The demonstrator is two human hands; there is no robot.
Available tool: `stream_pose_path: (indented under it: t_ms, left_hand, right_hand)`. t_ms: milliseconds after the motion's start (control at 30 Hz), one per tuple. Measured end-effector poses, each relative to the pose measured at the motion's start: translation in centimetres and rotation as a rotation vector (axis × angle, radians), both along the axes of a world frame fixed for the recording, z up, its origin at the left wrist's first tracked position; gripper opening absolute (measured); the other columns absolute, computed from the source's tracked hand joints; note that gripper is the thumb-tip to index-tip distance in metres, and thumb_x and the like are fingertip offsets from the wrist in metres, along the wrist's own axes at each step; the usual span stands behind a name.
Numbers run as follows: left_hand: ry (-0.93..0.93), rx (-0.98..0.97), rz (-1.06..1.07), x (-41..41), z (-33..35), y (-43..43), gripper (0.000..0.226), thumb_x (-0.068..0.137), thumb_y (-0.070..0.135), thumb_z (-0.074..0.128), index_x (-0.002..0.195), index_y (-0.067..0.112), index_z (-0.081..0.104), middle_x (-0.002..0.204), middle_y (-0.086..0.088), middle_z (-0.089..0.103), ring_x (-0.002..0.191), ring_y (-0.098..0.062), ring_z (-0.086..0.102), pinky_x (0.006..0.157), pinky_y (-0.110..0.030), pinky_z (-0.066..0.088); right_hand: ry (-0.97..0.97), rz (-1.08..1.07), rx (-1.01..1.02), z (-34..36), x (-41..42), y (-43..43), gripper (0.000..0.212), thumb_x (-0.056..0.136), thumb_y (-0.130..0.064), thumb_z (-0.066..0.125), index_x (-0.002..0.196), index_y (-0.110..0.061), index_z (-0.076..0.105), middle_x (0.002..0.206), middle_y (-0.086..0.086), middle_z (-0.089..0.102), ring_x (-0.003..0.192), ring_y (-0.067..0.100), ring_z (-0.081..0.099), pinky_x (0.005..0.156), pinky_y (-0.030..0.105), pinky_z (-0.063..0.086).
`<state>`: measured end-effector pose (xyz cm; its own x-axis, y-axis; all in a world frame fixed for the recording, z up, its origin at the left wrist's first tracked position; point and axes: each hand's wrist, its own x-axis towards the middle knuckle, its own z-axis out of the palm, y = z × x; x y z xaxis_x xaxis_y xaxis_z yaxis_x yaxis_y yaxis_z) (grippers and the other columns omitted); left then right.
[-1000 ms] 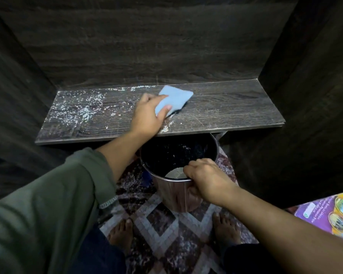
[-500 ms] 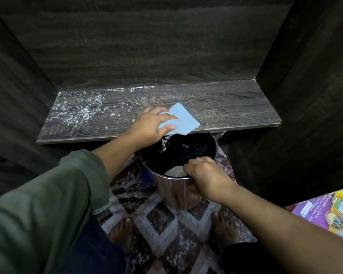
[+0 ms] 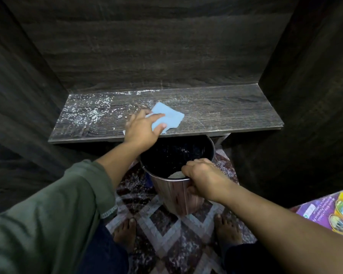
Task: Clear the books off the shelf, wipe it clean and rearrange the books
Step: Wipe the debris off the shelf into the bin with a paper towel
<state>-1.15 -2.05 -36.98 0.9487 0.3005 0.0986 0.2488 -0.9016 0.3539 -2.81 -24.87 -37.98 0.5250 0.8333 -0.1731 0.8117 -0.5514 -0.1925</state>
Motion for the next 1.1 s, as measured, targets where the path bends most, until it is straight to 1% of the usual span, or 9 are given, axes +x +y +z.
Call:
stream_pose_path:
  t_ms: [67, 267, 367, 467, 633, 800, 933, 1033, 1100]
  left_hand:
    - [0.016, 0.025, -0.092, -0.4, 0.1, -0.5, 0.045, 0.089, 0.053, 0.058, 0.132, 0.042, 0.054, 0.138, 0.004, 0.043, 0.122, -0.029, 0.039, 0.103, -0.037, 0.028]
    - [-0.011, -0.181, -0.164, -3.8, 1.7, -0.4, 0.041, 0.085, 0.039, 0.070, 0.125, 0.033, 0.063, 0.123, 0.001, 0.054, 0.114, -0.019, 0.053, 0.094, -0.024, 0.037]
    - [-0.143, -0.084, -0.069, -6.9, 1.9, 0.4, 0.039, 0.086, 0.040, 0.068, 0.124, 0.034, 0.063, 0.117, 0.004, 0.053, 0.110, -0.022, 0.053, 0.095, -0.033, 0.042]
    - [-0.220, 0.089, 0.099, -9.1, 1.7, 2.3, 0.040, 0.089, 0.038, 0.064, 0.127, 0.029, 0.062, 0.123, -0.006, 0.051, 0.110, -0.033, 0.048, 0.096, -0.043, 0.041]
    - [-0.275, 0.170, 0.372, -9.6, 1.6, 6.8, 0.040, 0.092, 0.031, 0.059, 0.131, 0.021, 0.060, 0.128, -0.020, 0.046, 0.108, -0.043, 0.046, 0.097, -0.046, 0.037]
    - [-0.264, 0.287, 0.547, -8.8, 1.5, 9.9, 0.041, 0.094, 0.029, 0.054, 0.134, 0.027, 0.053, 0.135, -0.018, 0.041, 0.107, -0.043, 0.044, 0.088, -0.051, 0.040]
    - [-0.200, 0.352, 0.653, -8.1, 1.3, 12.5, 0.040, 0.097, 0.020, 0.046, 0.135, 0.029, 0.050, 0.140, -0.019, 0.036, 0.107, -0.044, 0.042, 0.084, -0.049, 0.036]
    - [-0.111, 0.370, 0.682, -7.7, 0.6, 13.8, 0.038, 0.095, 0.017, 0.047, 0.132, 0.025, 0.052, 0.140, -0.021, 0.034, 0.110, -0.044, 0.040, 0.085, -0.048, 0.033]
    - [-0.008, 0.345, 0.730, -7.4, 0.2, 14.0, 0.036, 0.094, 0.024, 0.051, 0.129, 0.017, 0.053, 0.136, -0.022, 0.035, 0.114, -0.044, 0.038, 0.090, -0.048, 0.034]
  right_hand:
    - [-0.006, 0.000, -0.002, 0.2, 0.1, 0.3, 0.037, 0.074, -0.018, 0.072, 0.108, -0.017, 0.058, 0.108, 0.003, 0.058, 0.108, 0.024, 0.052, 0.093, 0.030, 0.031]
    - [-0.007, 0.039, -0.025, 0.5, -0.2, 1.5, 0.039, 0.074, -0.023, 0.074, 0.109, -0.016, 0.057, 0.110, 0.004, 0.058, 0.109, 0.025, 0.052, 0.094, 0.032, 0.032]
    - [-0.008, 0.048, 0.001, 0.5, -0.6, 2.2, 0.037, 0.075, -0.025, 0.074, 0.106, -0.016, 0.057, 0.109, 0.003, 0.057, 0.108, 0.025, 0.052, 0.095, 0.032, 0.032]
    - [-0.010, 0.070, -0.004, 0.7, -1.0, 3.0, 0.038, 0.077, -0.028, 0.074, 0.108, -0.017, 0.055, 0.111, 0.002, 0.056, 0.110, 0.023, 0.051, 0.095, 0.030, 0.031]
    - [0.012, 0.085, 0.025, 0.5, -1.5, 4.6, 0.037, 0.078, -0.030, 0.075, 0.106, -0.017, 0.056, 0.109, 0.001, 0.056, 0.108, 0.022, 0.050, 0.093, 0.031, 0.032]
    - [0.025, 0.078, 0.060, 0.0, -1.5, 5.3, 0.030, 0.077, -0.028, 0.074, 0.097, -0.017, 0.054, 0.103, 0.001, 0.055, 0.103, 0.022, 0.050, 0.091, 0.030, 0.031]
    - [0.043, 0.081, 0.158, -0.8, -1.6, 4.9, 0.033, 0.065, -0.020, 0.080, 0.083, -0.015, 0.053, 0.088, 0.003, 0.056, 0.087, 0.027, 0.055, 0.082, 0.035, 0.038]
    - [0.029, 0.093, 0.167, -1.4, -1.4, 4.6, 0.035, 0.056, -0.017, 0.081, 0.080, -0.013, 0.055, 0.081, 0.003, 0.056, 0.079, 0.028, 0.057, 0.074, 0.036, 0.043]
    - [0.018, 0.098, 0.173, -1.7, -1.2, 4.5, 0.036, 0.054, -0.016, 0.082, 0.078, -0.012, 0.056, 0.077, 0.004, 0.056, 0.075, 0.029, 0.059, 0.070, 0.035, 0.044]
